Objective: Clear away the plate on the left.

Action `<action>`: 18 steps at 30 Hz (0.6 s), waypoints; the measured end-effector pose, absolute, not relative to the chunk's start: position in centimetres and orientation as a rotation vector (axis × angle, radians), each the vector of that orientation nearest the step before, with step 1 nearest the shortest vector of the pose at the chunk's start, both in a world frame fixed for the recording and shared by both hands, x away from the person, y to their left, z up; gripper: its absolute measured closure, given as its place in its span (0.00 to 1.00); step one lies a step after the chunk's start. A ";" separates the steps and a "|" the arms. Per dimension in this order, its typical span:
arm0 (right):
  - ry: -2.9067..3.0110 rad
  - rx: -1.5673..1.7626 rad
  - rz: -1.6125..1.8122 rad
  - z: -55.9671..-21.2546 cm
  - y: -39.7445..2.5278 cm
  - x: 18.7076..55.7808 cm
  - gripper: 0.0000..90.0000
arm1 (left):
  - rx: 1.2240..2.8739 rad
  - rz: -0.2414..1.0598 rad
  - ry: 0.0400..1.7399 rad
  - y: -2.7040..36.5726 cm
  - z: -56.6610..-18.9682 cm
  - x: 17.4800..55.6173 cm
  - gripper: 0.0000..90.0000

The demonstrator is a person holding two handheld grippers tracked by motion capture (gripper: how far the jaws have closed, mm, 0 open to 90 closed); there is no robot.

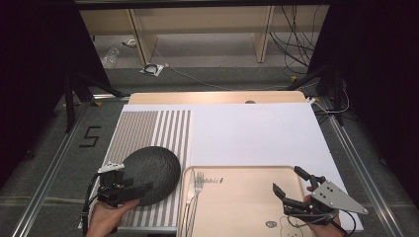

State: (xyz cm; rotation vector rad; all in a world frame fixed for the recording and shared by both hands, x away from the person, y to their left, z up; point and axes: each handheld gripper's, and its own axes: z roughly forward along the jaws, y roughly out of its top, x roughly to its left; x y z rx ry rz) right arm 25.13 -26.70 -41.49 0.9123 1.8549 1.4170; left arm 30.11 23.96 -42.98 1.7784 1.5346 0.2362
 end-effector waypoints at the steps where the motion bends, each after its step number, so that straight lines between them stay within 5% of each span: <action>1: 1.855 0.912 1.418 -41.5 -26.7 25.1 0.21 | 1.770 0.225 1.539 24.0 -43.0 30.1 0.21; 18: 1.855 0.903 1.412 -41.4 -26.5 25.0 0.21 | 1.657 0.190 1.648 26.0 -43.7 29.3 0.20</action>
